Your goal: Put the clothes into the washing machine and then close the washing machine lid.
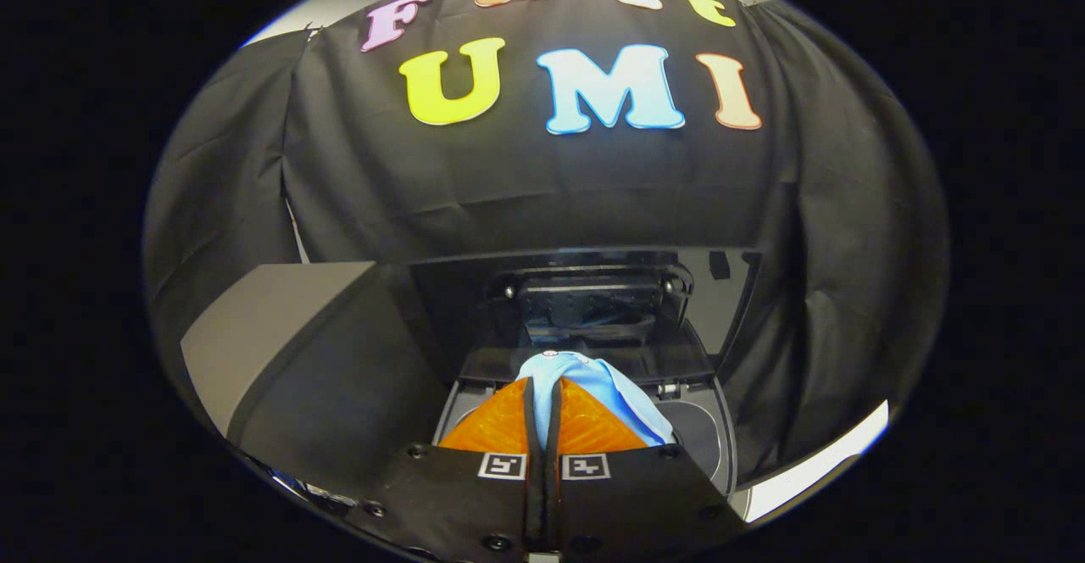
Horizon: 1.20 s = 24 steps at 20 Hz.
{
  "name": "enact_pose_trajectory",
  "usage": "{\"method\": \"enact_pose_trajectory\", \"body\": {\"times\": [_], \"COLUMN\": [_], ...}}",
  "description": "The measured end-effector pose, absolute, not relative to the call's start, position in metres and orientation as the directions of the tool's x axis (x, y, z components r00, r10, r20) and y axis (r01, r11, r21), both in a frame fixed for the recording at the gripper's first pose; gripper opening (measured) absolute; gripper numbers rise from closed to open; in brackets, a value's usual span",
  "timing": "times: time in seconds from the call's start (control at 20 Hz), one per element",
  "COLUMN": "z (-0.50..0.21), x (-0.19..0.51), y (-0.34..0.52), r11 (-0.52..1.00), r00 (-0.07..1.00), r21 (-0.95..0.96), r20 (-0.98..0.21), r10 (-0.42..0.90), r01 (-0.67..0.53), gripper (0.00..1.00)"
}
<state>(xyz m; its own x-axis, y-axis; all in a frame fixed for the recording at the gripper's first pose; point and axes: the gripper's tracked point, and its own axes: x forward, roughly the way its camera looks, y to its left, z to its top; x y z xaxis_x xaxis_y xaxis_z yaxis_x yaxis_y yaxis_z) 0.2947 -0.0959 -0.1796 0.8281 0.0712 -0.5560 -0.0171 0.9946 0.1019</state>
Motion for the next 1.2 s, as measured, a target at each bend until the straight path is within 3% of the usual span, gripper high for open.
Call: {"method": "enact_pose_trajectory", "body": {"times": [0.6, 1.2], "z": [-0.262, -0.294], "x": [0.298, 0.290], "y": [-0.119, -0.117], "r11": [0.993, 0.993], "r00": [0.739, 0.688], "r21": [0.092, 0.089], "r20": [-0.674, -0.725], "r10": [0.008, 0.015], "r01": [0.073, 0.072], "gripper": [0.02, 0.04]}}
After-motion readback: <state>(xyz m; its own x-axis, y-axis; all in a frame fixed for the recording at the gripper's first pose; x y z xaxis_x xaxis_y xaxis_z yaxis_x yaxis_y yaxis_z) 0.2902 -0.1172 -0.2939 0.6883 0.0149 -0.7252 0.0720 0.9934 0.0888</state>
